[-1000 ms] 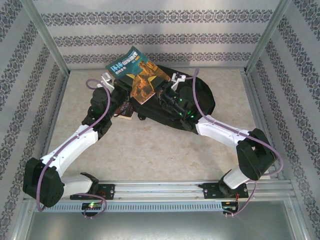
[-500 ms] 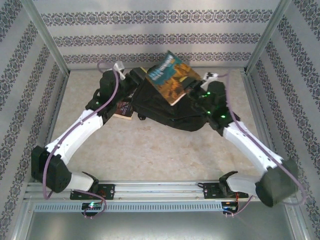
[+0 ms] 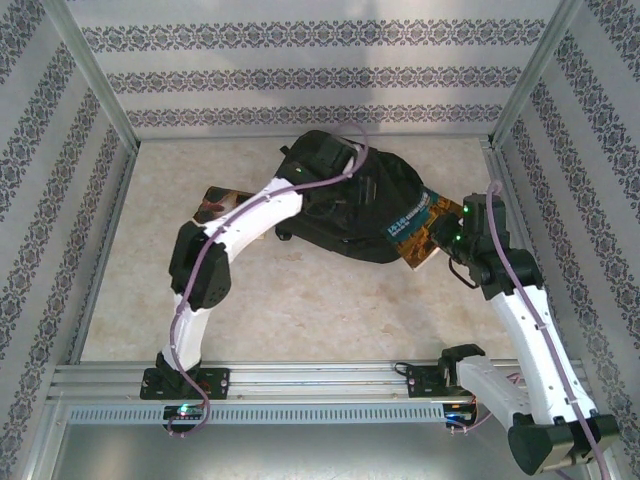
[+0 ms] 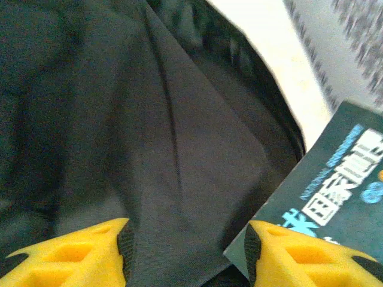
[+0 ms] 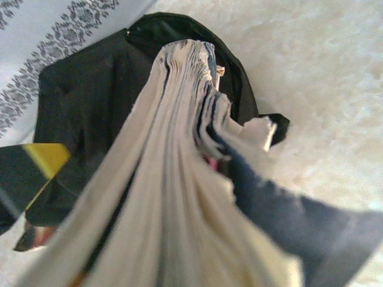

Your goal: Pack the student bag

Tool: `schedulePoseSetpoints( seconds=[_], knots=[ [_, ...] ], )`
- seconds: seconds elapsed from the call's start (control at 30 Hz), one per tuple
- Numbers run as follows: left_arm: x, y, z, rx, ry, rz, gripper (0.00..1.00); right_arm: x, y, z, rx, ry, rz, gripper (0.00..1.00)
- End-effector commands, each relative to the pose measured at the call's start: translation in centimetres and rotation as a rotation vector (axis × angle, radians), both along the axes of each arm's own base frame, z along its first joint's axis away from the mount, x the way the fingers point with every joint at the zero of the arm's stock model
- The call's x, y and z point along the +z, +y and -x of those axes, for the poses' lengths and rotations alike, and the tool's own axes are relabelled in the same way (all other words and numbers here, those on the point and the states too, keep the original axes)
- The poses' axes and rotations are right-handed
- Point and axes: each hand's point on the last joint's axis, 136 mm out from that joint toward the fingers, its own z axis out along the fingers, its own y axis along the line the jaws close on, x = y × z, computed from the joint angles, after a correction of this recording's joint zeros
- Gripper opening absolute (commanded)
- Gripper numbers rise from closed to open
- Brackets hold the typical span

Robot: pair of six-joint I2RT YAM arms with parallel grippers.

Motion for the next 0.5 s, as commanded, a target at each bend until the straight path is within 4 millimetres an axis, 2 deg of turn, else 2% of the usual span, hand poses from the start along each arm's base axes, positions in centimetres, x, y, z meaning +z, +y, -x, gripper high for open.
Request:
schedulePoseSetpoints(
  seconds=[0.0,0.1,0.23,0.33,0.47],
  knots=[
    [-1.7,-0.1,-0.8,-0.044,-0.022,-0.107,0.52,1.2,-1.4,1.9,0.001,-0.004,0.083,0.00],
    [-4.2,-1.0,-1.4,-0.060,0.009,-0.120,0.49,1.1,-1.5,2.4,0.008,0.008,0.093,0.00],
    [-6.5,-0.1,-0.9,-0.059,0.051,-0.184,0.48,2.2,-2.6,2.7,-0.001,-0.003,0.146,0.00],
    [-8.0,1.6,0.2,-0.069,0.080,-0.265,0.48,4.1,-3.9,2.7,-0.035,-0.038,0.210,0.00],
    [-9.6,4.6,2.1,-0.094,0.108,-0.392,0.48,6.1,-4.6,2.1,-0.063,-0.072,0.240,0.00]
  ],
)
